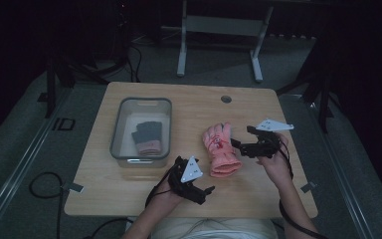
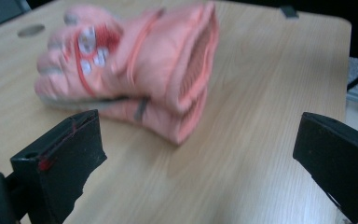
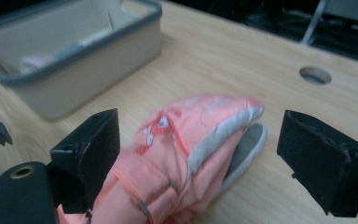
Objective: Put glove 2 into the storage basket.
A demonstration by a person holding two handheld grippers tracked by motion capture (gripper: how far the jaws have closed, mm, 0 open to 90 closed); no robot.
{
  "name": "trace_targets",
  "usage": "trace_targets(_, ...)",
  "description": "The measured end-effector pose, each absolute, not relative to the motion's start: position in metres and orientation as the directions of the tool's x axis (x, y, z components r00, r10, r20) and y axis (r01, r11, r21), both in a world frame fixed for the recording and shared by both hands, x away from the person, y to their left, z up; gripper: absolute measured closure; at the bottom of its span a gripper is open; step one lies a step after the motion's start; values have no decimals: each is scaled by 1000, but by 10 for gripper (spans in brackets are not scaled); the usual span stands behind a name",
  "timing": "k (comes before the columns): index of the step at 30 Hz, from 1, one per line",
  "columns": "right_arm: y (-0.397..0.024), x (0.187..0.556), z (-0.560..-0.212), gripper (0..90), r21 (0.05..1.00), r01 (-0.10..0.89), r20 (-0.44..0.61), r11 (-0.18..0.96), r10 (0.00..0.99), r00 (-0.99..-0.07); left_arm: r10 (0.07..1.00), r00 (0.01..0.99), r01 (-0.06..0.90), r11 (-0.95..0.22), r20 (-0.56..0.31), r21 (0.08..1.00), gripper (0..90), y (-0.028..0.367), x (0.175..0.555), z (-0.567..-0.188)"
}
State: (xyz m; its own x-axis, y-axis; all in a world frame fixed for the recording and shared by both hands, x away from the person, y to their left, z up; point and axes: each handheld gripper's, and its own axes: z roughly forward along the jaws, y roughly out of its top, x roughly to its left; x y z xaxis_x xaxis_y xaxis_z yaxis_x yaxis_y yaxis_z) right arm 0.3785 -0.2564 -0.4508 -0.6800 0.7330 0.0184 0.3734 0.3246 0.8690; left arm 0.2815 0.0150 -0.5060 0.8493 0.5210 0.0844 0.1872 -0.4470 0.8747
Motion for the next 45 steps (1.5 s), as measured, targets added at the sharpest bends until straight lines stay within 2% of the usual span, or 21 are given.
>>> trace_targets(5,-262,380,-446,142,854,426,59,298,759,-649,571,819,223,-421,65,879,13,11,295,-490)
trace_targets(6,-262,381,-445,137,843,449,81,295,756,-650,559,829,252,-406,20,878,13,9,304,-486)
trace_targets(8,-263,382,-446,135,833,467,93,296,758,-645,568,823,276,-406,4,871,15,6,313,-480)
trace_targets(13,-266,382,-445,100,845,470,151,256,728,-669,594,804,295,-373,-18,880,36,1,336,-471)
trace_targets(17,-262,383,-443,115,845,446,99,296,733,-673,577,815,310,-369,-45,876,36,-6,356,-470)
trace_targets(22,-259,391,-437,506,846,424,56,324,737,-674,582,813,340,-441,-24,830,52,-17,376,-468)
trace_targets(24,-256,398,-435,645,846,419,40,330,745,-666,582,813,345,-437,-32,830,92,-18,379,-468)
trace_targets(26,-254,401,-435,679,842,426,41,331,749,-662,594,804,363,-436,-40,824,111,-20,385,-468)
trace_targets(27,-250,407,-437,763,834,426,22,352,750,-661,618,785,382,-435,-38,816,138,-21,390,-470)
trace_targets(29,-244,413,-441,790,819,438,15,371,749,-662,626,779,393,-435,-42,810,168,-22,393,-471)
trace_targets(31,-240,417,-447,790,804,456,17,382,752,-659,645,763,401,-441,-27,803,279,-22,396,-474)
trace_targets(32,-239,419,-451,778,798,464,21,384,753,-658,683,730,440,-436,-30,785,322,-24,401,-477)
trace_targets(34,-238,421,-454,754,793,477,31,380,756,-654,700,713,468,-423,-49,776,346,-24,404,-480)
trace_targets(35,-236,422,-459,693,792,491,58,363,756,-652,716,692,516,-401,-93,757,358,-25,411,-484)
trace_targets(37,-234,422,-461,657,790,492,57,365,755,-653,723,681,545,-394,-117,740,358,-25,414,-487)
trace_targets(38,-231,423,-466,592,780,499,46,377,761,-647,741,660,582,-399,-125,708,357,-27,418,-492)
trace_targets(41,-229,426,-476,533,753,532,54,387,769,-637,755,637,627,-393,-153,673,323,-25,422,-498)
trace_targets(42,-229,427,-481,492,735,545,49,402,771,-635,761,619,662,-376,-191,648,318,-22,425,-505)
trace_targets(45,-227,427,-491,465,708,563,36,427,774,-632,762,603,699,-361,-237,618,284,-21,431,-514)
